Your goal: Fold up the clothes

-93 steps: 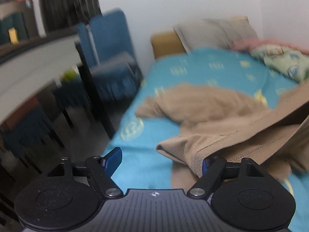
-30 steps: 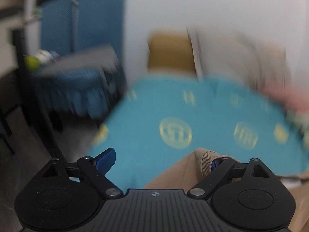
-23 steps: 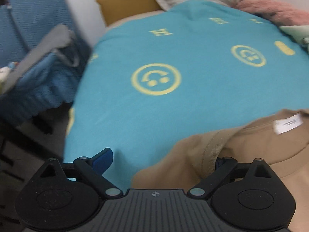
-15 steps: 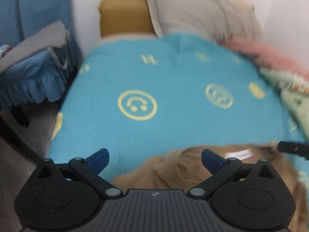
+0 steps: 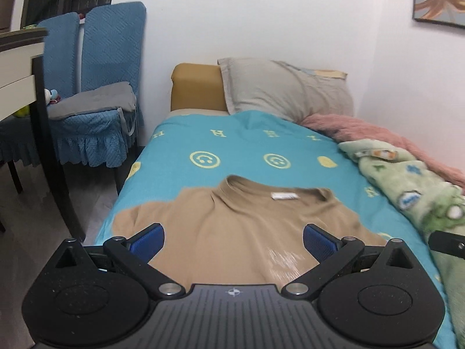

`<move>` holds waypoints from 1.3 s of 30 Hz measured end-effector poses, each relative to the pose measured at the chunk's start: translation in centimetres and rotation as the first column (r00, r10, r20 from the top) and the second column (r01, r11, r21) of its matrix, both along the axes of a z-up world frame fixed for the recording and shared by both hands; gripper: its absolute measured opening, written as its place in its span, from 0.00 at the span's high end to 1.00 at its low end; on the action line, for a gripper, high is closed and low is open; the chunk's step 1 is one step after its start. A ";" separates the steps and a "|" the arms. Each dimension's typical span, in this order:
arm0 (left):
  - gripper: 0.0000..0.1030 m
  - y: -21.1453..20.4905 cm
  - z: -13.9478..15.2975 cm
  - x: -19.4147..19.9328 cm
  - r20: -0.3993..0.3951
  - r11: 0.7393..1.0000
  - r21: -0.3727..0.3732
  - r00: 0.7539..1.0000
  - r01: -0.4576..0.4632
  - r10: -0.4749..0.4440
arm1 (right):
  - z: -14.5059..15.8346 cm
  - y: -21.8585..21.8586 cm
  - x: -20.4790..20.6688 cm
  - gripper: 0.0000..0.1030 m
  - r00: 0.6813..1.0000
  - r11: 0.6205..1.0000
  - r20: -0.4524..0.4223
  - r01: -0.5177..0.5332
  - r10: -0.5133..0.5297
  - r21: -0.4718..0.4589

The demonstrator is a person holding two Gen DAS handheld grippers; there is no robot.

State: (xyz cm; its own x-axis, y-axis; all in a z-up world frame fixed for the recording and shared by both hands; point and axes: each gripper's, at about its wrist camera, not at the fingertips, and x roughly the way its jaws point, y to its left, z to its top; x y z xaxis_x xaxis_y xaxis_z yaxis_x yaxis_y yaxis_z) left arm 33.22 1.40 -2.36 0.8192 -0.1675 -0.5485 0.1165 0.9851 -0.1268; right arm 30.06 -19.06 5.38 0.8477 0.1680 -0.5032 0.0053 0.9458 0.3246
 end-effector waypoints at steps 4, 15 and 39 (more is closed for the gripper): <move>0.01 -0.3 0.3 -6.6 0.034 1.000 0.007 0.999 0.006 -0.006 | 1.6 0.6 -7.1 0.17 0.999 1.000 0.039 -0.023 0.024 -0.012; 0.01 1.7 -1.8 -13.1 0.029 0.989 0.119 0.996 -0.093 0.090 | 1.6 -0.1 -13.7 0.17 0.990 1.000 0.137 -0.013 0.012 0.000; 0.34 17.5 -10.7 5.5 -0.292 0.733 -0.452 0.861 -0.508 0.417 | -4.1 -5.5 -6.1 0.17 0.985 0.920 -0.088 0.172 -0.150 0.353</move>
State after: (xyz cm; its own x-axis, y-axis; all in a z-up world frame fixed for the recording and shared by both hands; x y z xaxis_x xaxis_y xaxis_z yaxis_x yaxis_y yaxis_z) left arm 38.67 18.90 -13.11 0.7763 -0.0762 -0.6257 -0.4037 0.7021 -0.5865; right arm 23.99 -24.59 1.26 0.8495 0.2098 -0.4842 0.1767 0.7515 0.6356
